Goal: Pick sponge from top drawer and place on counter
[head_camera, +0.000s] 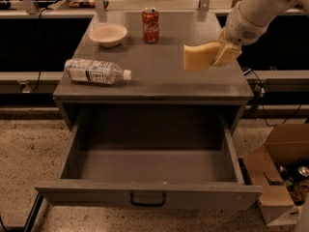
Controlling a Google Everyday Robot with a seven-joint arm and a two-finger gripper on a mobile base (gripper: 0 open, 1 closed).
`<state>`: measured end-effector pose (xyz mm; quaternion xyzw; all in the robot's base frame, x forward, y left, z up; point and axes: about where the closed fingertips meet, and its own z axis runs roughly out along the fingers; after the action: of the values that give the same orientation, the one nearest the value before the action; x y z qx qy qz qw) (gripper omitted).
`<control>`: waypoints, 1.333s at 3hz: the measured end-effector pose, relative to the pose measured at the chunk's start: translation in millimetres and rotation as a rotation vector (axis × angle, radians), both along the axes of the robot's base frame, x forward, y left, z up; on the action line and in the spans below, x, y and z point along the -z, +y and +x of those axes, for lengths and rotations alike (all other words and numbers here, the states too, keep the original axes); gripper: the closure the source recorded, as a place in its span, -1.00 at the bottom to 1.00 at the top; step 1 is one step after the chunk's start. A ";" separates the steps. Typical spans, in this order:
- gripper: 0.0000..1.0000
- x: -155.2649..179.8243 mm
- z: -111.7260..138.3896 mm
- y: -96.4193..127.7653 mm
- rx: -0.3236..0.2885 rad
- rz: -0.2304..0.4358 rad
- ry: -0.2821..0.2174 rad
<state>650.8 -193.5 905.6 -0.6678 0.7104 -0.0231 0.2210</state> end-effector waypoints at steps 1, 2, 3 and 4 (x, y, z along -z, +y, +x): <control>1.00 -1.4 36.0 12.6 0.045 -0.015 -0.071; 0.65 -1.5 65.9 25.1 0.055 0.041 -0.153; 0.18 -0.9 69.2 27.0 0.055 0.045 -0.162; -0.29 1.5 70.0 28.9 0.053 0.045 -0.159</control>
Offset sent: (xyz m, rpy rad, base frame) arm 0.1010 0.0408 0.0103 0.1428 -0.2705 -0.0672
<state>720.8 -164.6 904.1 -0.6399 0.7083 -0.0658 0.2909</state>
